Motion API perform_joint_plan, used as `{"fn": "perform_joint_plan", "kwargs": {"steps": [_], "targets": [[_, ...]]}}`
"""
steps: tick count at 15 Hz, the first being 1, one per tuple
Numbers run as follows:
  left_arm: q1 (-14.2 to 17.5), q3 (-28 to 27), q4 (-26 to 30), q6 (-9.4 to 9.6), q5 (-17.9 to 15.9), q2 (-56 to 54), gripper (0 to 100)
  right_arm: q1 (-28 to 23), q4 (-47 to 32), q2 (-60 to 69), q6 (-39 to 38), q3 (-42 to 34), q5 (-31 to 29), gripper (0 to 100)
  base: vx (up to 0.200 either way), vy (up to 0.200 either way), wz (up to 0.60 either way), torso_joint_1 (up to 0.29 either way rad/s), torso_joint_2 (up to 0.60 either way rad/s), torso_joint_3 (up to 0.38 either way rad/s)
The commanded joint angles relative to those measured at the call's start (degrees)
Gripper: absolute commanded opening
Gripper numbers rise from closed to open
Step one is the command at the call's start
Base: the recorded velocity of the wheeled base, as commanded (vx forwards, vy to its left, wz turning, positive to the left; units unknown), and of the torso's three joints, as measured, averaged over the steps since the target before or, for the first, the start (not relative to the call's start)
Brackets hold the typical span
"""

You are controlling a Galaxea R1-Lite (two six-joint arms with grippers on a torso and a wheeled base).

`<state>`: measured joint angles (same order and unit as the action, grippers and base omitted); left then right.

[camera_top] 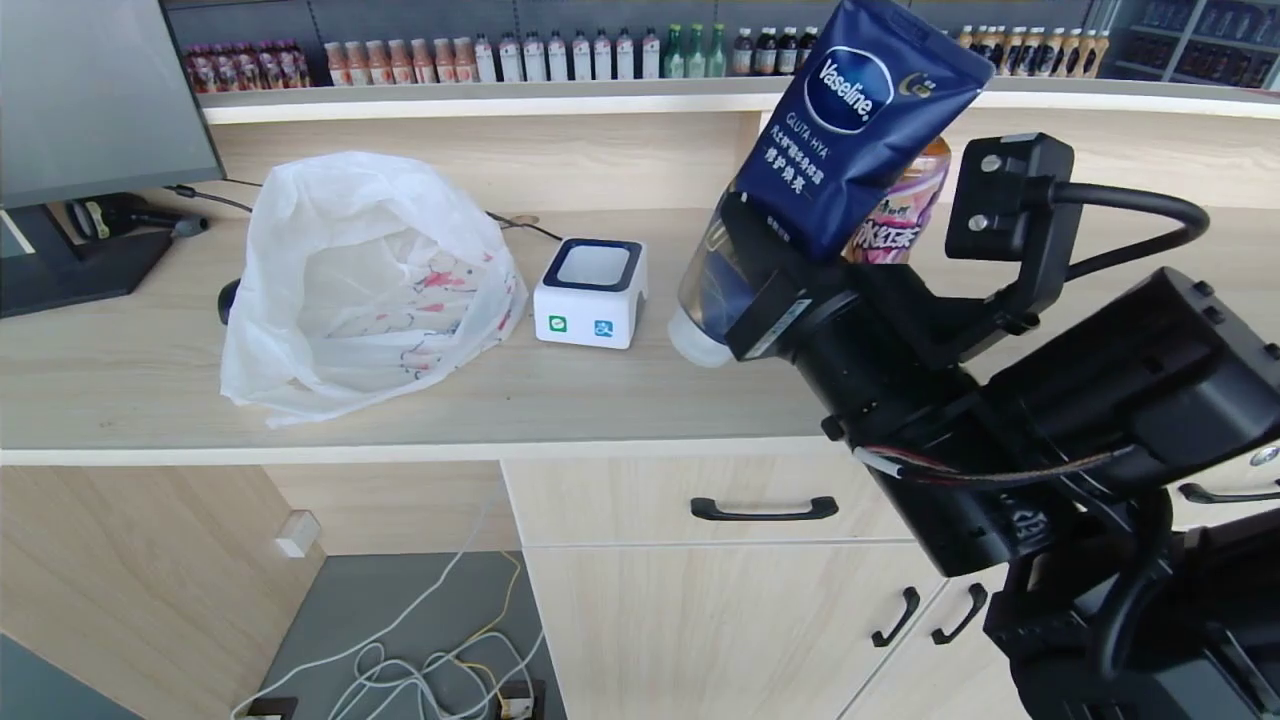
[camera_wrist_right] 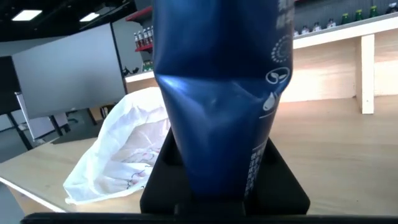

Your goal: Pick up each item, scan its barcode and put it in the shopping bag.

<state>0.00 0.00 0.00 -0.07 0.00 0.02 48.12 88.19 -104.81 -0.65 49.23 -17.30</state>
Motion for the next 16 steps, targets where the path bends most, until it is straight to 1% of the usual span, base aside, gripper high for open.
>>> {"fn": "perform_joint_plan", "kwargs": {"steps": [1,6,9,16], "targets": [[0.0,0.0,0.0,-0.01,0.0,0.0,0,-0.4,0.1,-1.4,0.0,1.1,-0.2,0,0.000,0.000,0.00,0.000,0.00,0.000],[-0.1,0.0,0.0,0.42,0.0,0.0,0,-1.0,0.2,-1.9,0.0,2.3,-0.3,0,0.000,0.000,0.00,0.000,0.00,0.000],[-0.1,0.0,0.0,0.34,0.0,0.0,0,-3.0,0.2,-0.6,0.1,2.5,-0.4,0,0.000,0.000,0.00,0.000,0.00,0.000],[-0.1,0.0,0.0,-0.10,0.0,0.0,0,-3.4,0.1,1.4,0.2,2.5,-0.5,0,0.000,0.200,0.00,0.004,0.00,0.002]]}}
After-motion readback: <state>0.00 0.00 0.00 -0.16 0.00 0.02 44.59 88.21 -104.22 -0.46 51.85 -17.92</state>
